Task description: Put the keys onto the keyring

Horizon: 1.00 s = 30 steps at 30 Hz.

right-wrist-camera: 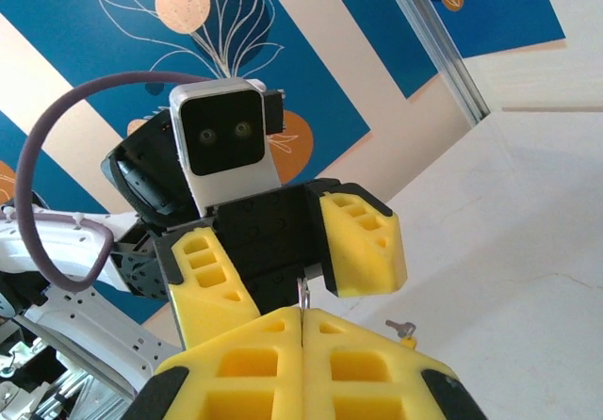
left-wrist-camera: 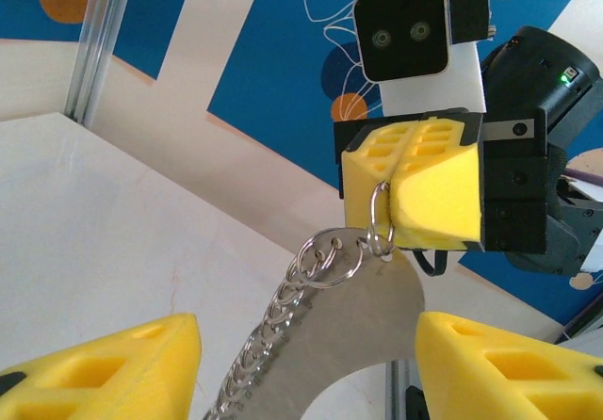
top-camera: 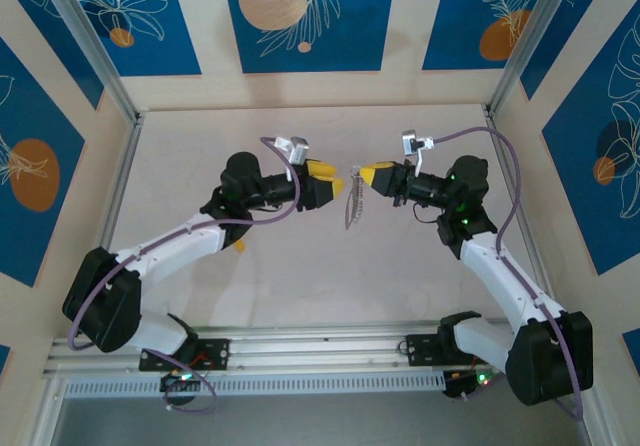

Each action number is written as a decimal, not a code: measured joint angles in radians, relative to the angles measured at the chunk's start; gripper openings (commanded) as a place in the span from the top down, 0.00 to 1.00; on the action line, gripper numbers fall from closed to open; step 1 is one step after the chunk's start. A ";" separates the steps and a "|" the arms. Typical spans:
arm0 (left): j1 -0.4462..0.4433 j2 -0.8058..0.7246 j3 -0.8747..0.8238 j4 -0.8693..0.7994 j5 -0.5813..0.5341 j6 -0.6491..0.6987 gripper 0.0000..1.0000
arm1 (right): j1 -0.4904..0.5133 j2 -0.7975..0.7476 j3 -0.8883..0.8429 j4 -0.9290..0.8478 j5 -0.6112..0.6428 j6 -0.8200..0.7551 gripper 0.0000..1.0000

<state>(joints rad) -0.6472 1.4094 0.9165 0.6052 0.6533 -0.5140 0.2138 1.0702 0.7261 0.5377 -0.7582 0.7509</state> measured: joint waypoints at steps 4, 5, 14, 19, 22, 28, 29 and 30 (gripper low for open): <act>0.004 -0.005 -0.009 0.018 0.002 -0.013 0.41 | 0.000 -0.002 -0.002 0.000 0.003 0.003 1.00; 0.006 -0.005 -0.011 0.030 0.007 -0.023 0.42 | 0.000 -0.002 -0.002 0.000 0.004 0.005 1.00; 0.011 0.000 -0.013 0.124 0.054 -0.088 0.48 | 0.003 -0.002 -0.005 0.001 0.011 0.008 1.00; 0.011 0.032 -0.013 0.175 0.079 -0.125 0.51 | 0.018 -0.001 -0.005 0.001 0.010 0.008 1.00; 0.011 0.056 -0.012 0.199 0.089 -0.147 0.51 | 0.032 0.000 -0.005 0.000 0.010 0.008 1.00; 0.011 0.072 -0.011 0.227 0.099 -0.177 0.52 | 0.045 0.002 -0.005 0.000 0.010 0.007 1.00; 0.011 0.072 -0.010 0.232 0.100 -0.183 0.53 | 0.048 0.002 -0.005 0.001 0.010 0.007 1.00; 0.011 0.072 -0.010 0.235 0.102 -0.185 0.53 | 0.048 0.004 -0.005 0.001 0.010 0.007 1.00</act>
<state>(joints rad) -0.6357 1.4815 0.9062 0.8406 0.7551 -0.6994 0.2623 1.0744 0.7216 0.5385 -0.7483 0.7578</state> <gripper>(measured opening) 0.476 0.057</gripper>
